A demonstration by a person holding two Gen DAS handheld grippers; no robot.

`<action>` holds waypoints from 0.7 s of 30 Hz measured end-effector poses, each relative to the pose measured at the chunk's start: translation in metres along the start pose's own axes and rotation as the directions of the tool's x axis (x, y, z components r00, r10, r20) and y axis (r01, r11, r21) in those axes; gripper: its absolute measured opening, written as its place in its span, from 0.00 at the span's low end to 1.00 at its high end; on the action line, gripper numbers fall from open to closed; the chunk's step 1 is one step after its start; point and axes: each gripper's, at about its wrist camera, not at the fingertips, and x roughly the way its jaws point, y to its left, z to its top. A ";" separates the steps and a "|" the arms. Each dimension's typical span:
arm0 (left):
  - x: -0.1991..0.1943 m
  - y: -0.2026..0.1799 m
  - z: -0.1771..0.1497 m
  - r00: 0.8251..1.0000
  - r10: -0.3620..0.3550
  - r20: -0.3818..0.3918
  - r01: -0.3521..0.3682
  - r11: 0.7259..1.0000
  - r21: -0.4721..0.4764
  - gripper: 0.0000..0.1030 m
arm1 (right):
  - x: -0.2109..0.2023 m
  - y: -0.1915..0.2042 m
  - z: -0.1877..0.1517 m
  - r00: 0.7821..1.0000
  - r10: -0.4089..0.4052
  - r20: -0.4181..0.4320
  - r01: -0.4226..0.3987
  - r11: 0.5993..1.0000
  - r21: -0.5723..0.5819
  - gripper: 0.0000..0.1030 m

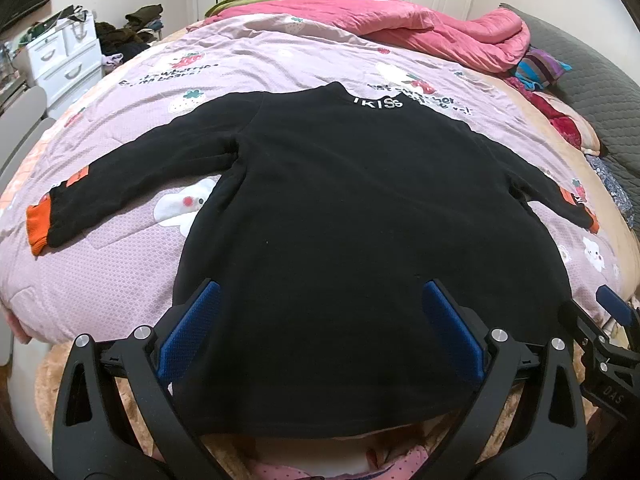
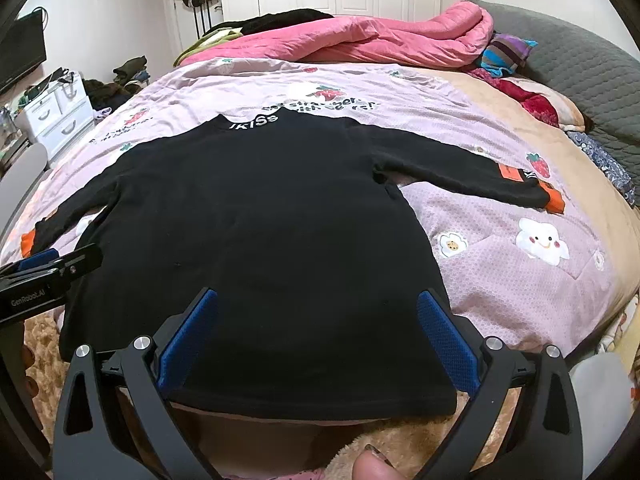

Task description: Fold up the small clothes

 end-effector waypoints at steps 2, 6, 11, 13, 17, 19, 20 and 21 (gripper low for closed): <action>0.000 -0.001 -0.001 1.000 0.000 -0.001 0.000 1.000 0.000 0.92 | 0.000 0.000 -0.001 1.000 -0.002 -0.001 0.002 1.000 0.000 0.96; 0.000 0.000 0.000 1.000 -0.002 -0.003 0.002 1.000 0.001 0.92 | -0.001 0.000 0.000 1.000 -0.002 0.002 0.002 1.000 -0.005 0.96; 0.001 -0.001 0.000 1.000 -0.002 -0.001 0.002 1.000 0.001 0.92 | -0.001 0.000 0.000 1.000 0.000 0.002 0.000 1.000 -0.005 0.96; 0.001 -0.001 -0.001 1.000 -0.004 0.000 0.004 1.000 0.001 0.92 | -0.001 0.000 0.000 1.000 0.002 0.002 -0.002 1.000 -0.004 0.96; 0.001 -0.001 -0.001 1.000 -0.004 0.000 0.004 1.000 0.002 0.92 | -0.001 0.001 0.000 1.000 0.006 -0.001 -0.006 1.000 -0.003 0.96; 0.001 -0.002 -0.001 1.000 -0.005 -0.001 0.005 1.000 0.005 0.92 | -0.001 0.002 0.000 1.000 0.005 -0.003 -0.005 1.000 -0.009 0.96; 0.001 -0.001 -0.001 1.000 -0.006 0.000 0.006 1.000 0.004 0.92 | -0.001 0.003 -0.001 1.000 0.006 -0.001 -0.006 1.000 -0.012 0.96; 0.001 0.000 -0.001 1.000 -0.006 0.001 0.006 1.000 0.003 0.92 | -0.001 0.004 0.000 1.000 0.008 -0.001 -0.008 1.000 -0.014 0.96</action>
